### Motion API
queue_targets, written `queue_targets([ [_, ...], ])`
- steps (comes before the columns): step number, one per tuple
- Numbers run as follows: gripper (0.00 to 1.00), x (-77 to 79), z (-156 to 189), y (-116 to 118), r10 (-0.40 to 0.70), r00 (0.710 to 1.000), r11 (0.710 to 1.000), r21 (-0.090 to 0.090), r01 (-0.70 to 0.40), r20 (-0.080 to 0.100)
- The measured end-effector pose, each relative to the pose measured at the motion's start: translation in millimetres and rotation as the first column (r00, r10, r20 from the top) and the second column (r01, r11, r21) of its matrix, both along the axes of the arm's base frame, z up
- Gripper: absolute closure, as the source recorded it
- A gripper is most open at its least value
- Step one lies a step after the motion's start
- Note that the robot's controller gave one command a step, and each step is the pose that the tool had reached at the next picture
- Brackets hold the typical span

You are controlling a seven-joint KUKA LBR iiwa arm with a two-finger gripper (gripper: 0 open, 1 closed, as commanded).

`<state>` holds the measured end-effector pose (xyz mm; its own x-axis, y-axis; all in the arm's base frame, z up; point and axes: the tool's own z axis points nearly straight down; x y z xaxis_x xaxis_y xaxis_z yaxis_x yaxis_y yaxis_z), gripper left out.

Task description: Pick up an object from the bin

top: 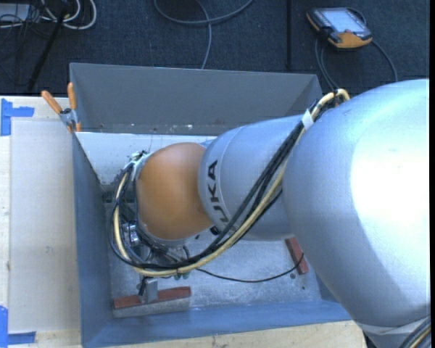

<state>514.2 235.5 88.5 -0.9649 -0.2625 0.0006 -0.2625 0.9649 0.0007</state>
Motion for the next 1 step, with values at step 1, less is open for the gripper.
queue_targets([
  [1,0.00,-24.8,-9.9,-25.1,0.141,0.990,0.990,0.001,-0.141,0.004],
])
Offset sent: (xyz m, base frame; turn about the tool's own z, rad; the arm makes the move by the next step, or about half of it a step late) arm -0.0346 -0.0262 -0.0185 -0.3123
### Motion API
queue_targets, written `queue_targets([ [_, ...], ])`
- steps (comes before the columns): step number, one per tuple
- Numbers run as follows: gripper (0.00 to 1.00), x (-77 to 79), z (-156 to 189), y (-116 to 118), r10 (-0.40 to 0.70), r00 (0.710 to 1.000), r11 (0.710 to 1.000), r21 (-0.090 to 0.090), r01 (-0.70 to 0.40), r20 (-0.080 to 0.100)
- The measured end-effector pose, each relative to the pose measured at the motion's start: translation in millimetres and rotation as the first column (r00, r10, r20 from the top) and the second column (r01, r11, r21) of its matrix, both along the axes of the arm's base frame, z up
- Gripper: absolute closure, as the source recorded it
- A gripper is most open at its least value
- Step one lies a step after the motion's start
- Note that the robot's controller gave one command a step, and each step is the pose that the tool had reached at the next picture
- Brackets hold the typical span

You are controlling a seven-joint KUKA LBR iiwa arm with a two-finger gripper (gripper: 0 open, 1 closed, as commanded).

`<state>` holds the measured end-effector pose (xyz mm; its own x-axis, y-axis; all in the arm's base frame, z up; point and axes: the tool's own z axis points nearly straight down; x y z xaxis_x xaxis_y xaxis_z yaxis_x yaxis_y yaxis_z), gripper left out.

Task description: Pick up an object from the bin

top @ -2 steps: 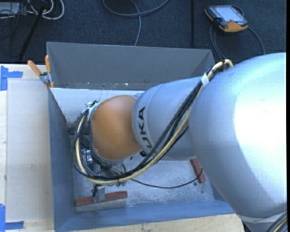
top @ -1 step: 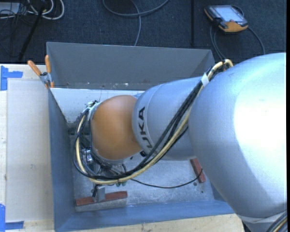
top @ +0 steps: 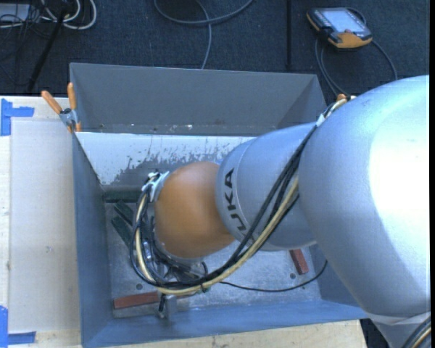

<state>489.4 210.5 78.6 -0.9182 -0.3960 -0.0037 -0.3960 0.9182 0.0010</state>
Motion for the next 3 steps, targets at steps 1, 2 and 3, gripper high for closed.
queue_targets([
  [1,1.00,-13.9,-7.0,-17.1,0.131,0.991,0.991,-0.007,-0.131,-0.001],
  [2,1.00,-9.0,-7.6,-6.9,0.153,0.988,0.988,-0.004,-0.153,0.003],
  [3,1.00,-0.7,143.6,0.8,0.124,0.992,0.992,-0.002,-0.124,-0.002],
])
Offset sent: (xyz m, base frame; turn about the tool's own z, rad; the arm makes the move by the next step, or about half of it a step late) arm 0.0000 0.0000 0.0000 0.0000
